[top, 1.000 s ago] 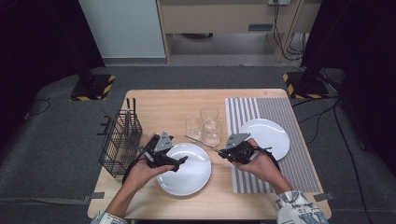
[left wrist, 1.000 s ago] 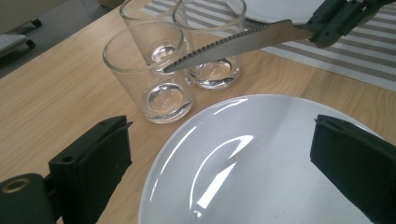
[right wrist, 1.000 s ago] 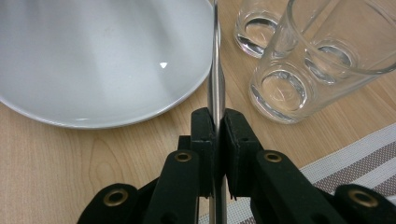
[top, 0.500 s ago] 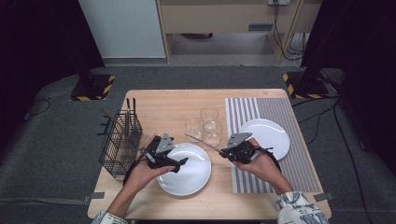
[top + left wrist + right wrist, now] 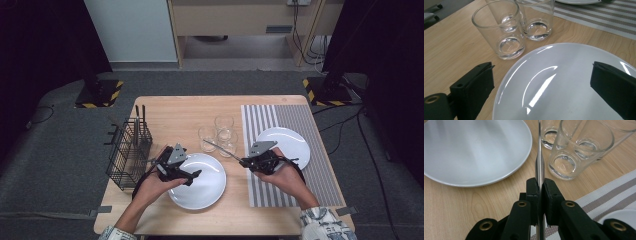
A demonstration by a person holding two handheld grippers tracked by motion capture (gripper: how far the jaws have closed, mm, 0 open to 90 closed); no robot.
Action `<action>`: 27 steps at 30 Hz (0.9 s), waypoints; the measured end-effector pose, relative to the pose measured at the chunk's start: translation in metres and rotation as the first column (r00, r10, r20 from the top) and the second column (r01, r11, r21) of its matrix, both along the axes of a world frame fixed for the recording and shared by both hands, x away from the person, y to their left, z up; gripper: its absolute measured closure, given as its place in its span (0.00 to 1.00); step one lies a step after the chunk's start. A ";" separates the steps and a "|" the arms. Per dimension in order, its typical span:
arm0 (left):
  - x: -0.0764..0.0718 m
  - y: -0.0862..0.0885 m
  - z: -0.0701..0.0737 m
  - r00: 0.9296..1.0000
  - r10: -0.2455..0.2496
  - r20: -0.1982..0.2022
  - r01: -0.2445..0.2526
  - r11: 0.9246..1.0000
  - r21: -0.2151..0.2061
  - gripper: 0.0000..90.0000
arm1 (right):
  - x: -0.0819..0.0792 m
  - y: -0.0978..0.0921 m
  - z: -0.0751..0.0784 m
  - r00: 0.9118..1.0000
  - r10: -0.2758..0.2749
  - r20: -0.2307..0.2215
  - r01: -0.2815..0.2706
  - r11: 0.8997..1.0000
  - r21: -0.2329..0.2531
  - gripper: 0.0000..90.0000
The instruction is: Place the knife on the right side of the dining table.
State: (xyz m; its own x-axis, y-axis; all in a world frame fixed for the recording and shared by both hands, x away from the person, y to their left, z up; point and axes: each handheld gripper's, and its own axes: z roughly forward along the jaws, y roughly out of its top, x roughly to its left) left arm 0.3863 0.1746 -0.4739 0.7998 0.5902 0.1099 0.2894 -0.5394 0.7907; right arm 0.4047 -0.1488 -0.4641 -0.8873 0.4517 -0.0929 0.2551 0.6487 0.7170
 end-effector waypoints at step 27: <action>-0.003 -0.008 -0.007 1.000 -0.003 -0.005 0.003 0.999 0.036 0.05 | -0.003 -0.060 0.013 0.988 -0.150 0.028 0.147 0.985 0.095 0.93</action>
State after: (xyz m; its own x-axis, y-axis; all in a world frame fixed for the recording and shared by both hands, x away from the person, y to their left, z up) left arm 0.3834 0.1670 -0.4806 0.8019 0.5839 0.1266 0.2922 -0.5682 0.7693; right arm 0.4019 -0.2091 -0.4509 -0.8065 0.5865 -0.0740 0.3178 0.5357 0.7823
